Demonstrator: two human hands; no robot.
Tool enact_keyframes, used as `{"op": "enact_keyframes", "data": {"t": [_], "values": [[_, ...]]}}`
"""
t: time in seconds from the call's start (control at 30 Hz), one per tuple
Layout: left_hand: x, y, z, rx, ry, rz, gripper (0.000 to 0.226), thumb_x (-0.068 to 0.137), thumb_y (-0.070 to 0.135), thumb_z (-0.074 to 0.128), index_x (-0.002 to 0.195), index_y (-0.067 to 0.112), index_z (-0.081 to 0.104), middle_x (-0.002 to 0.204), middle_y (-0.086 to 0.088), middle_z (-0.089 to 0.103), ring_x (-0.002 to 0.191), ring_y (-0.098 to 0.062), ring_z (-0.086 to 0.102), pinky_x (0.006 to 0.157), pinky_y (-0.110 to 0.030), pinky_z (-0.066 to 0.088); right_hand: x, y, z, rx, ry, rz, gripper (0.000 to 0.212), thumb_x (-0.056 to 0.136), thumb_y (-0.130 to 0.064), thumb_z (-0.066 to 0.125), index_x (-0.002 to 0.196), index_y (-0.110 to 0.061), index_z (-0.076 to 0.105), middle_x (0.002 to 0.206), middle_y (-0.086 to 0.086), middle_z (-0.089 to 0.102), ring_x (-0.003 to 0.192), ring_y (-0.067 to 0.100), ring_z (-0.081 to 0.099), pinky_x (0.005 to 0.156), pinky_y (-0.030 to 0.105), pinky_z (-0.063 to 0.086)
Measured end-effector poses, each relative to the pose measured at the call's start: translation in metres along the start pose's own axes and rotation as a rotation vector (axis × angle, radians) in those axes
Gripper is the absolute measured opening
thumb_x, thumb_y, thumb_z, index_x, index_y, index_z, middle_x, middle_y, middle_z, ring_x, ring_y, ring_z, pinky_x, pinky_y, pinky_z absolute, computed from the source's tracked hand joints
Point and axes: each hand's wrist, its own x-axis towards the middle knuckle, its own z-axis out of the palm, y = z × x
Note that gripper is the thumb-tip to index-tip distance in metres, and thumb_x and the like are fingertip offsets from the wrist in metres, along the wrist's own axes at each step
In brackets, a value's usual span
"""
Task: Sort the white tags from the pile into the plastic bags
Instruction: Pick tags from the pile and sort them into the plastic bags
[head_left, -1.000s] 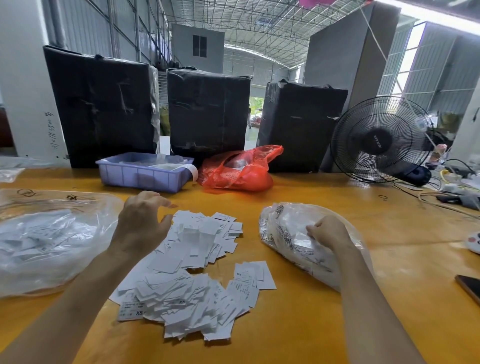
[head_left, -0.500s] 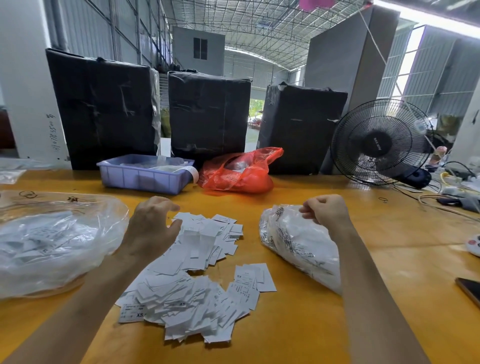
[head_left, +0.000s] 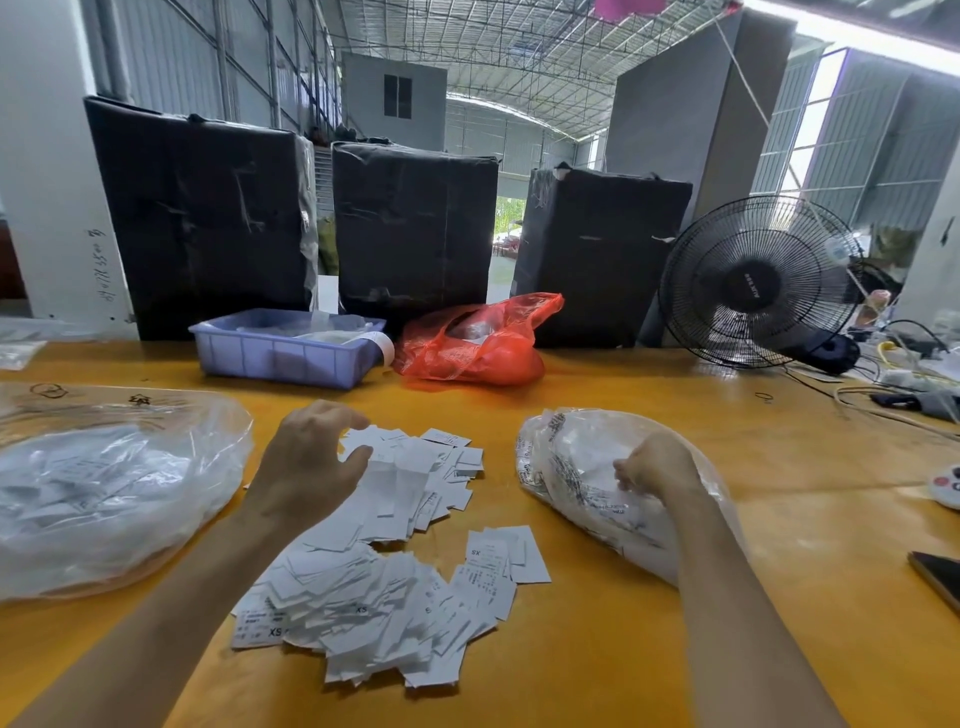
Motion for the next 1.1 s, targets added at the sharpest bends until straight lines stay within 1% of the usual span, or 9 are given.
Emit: {"op": "enact_keyframes", "data": {"t": [0.07,0.27,0.33,0.43,0.57,0.7,0.9,1.0,1.1], "values": [[0.000,0.001,0.000,-0.002,-0.006,-0.004,0.030,0.083,0.011,0.070,0.112,0.004,0.067,0.116,-0.011,0.065,0.109,-0.026,0.056,0.096,-0.034,0.040,0.002,0.003,-0.005,0.115,-0.020,0.014,0.037,0.090,-0.009,0.062,0.055,0.001,0.060,0.078,0.018,0.070,0.079,0.027,0.069,0.075,0.039,0.053],[-0.002,0.004,-0.001,-0.010,-0.038,-0.013,0.030,0.083,0.011,0.069,0.113,0.005,0.066,0.118,-0.010,0.064,0.110,-0.025,0.056,0.096,-0.032,0.039,-0.016,-0.030,-0.020,0.427,0.210,-0.151,0.026,0.089,-0.018,0.064,0.089,0.007,0.072,0.083,0.019,0.069,0.055,0.013,0.043,0.050,0.025,0.033],[-0.002,0.006,0.000,-0.029,-0.041,-0.013,0.030,0.084,0.012,0.069,0.113,0.005,0.066,0.120,-0.009,0.064,0.112,-0.024,0.056,0.096,-0.031,0.039,-0.030,-0.056,-0.027,0.768,0.066,-0.141,0.021,0.089,-0.021,0.064,0.087,-0.002,0.073,0.074,0.007,0.066,0.055,0.011,0.045,0.051,0.024,0.037],[-0.003,0.013,0.000,-0.186,-0.071,-0.052,0.036,0.085,0.031,0.068,0.114,0.009,0.066,0.117,-0.005,0.065,0.106,-0.017,0.059,0.089,-0.028,0.045,-0.058,-0.093,-0.022,1.163,-0.413,-0.072,0.021,0.087,-0.023,0.062,0.073,-0.010,0.073,0.063,-0.002,0.066,0.051,0.007,0.054,0.043,0.019,0.043],[-0.004,0.030,-0.008,-0.849,-0.346,-0.286,0.098,0.040,0.088,0.063,0.107,0.016,0.067,0.105,0.002,0.071,0.093,-0.009,0.068,0.076,-0.021,0.052,-0.090,-0.123,0.016,0.996,-0.719,-0.064,0.023,0.081,-0.029,0.067,0.062,-0.019,0.077,0.091,0.000,0.062,0.075,0.014,0.046,0.060,0.025,0.041],[-0.003,0.033,-0.008,-1.129,-0.489,-0.415,0.058,0.064,0.062,0.064,0.096,0.015,0.071,0.099,-0.005,0.074,0.091,-0.021,0.071,0.069,-0.023,0.056,-0.100,-0.132,0.041,0.940,-0.821,0.017,0.030,0.087,-0.033,0.063,0.063,-0.022,0.076,0.096,-0.003,0.059,0.093,0.016,0.047,0.071,0.031,0.036],[-0.009,0.024,-0.004,-1.020,-0.403,-0.488,0.016,0.076,0.019,0.073,0.084,0.006,0.075,0.079,-0.007,0.075,0.067,-0.012,0.070,0.057,-0.015,0.051,-0.105,-0.134,0.054,1.005,-0.948,0.077,0.023,0.081,-0.037,0.064,0.071,-0.021,0.077,0.107,-0.005,0.062,0.090,0.015,0.050,0.067,0.030,0.039],[-0.006,0.020,-0.003,-0.939,-0.266,-0.568,0.011,0.079,0.016,0.074,0.078,0.005,0.073,0.070,-0.005,0.074,0.056,-0.007,0.066,0.050,-0.012,0.048,-0.101,-0.133,0.058,0.982,-0.883,0.057,0.053,0.082,-0.063,0.051,0.095,-0.016,0.072,0.105,-0.002,0.069,0.097,0.018,0.058,0.070,0.032,0.046],[-0.004,0.016,-0.004,-0.855,-0.172,-0.585,0.012,0.077,0.016,0.077,0.073,0.006,0.071,0.064,-0.003,0.072,0.050,-0.004,0.064,0.045,-0.010,0.045,-0.098,-0.130,0.055,0.823,-0.844,-0.057,0.079,0.053,-0.079,0.057,0.102,-0.018,0.067,0.097,-0.002,0.072,0.099,0.020,0.063,0.074,0.035,0.049]]}}
